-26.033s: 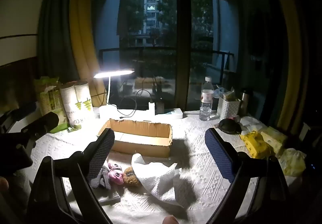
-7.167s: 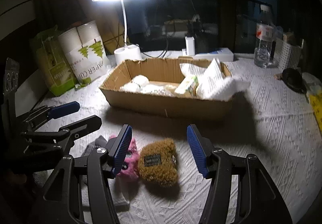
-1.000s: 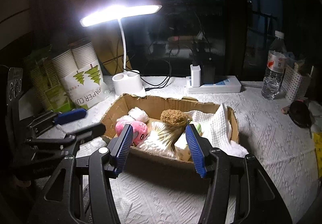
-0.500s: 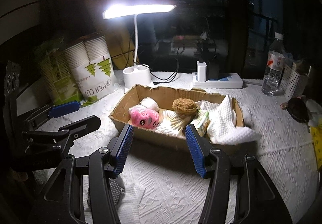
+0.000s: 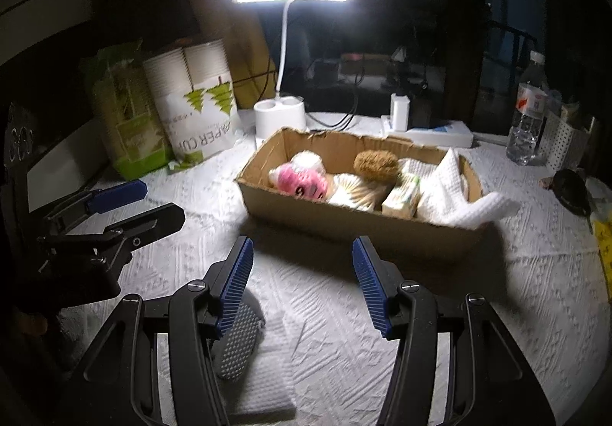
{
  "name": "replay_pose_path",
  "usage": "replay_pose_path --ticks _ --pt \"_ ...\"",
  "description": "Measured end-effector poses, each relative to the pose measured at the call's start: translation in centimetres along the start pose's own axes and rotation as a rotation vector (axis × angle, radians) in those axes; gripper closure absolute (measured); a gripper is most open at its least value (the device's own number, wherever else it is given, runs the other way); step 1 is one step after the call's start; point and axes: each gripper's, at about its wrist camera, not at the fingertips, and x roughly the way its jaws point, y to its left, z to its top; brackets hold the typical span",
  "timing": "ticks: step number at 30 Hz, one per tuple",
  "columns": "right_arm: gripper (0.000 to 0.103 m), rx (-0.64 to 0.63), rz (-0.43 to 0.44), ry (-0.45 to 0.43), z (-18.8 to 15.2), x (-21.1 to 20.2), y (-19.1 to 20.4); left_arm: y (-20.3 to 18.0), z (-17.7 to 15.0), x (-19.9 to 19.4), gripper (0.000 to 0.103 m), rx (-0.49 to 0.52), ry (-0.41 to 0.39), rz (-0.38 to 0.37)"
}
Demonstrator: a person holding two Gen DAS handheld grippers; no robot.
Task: Organize soft objects
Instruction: 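Move the right tool to the grey dotted glove and close on it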
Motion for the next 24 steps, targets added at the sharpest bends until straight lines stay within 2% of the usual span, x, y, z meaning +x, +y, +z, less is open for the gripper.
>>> replay_pose_path --ticks 7,24 --pt "0.046 -0.019 0.022 0.04 -1.3 1.4 1.7 1.6 -1.7 -0.2 0.024 -0.022 0.013 0.018" --pt "0.046 -0.085 0.066 0.207 -3.6 6.4 5.7 5.3 -4.2 0.1 0.024 -0.1 0.035 0.055"
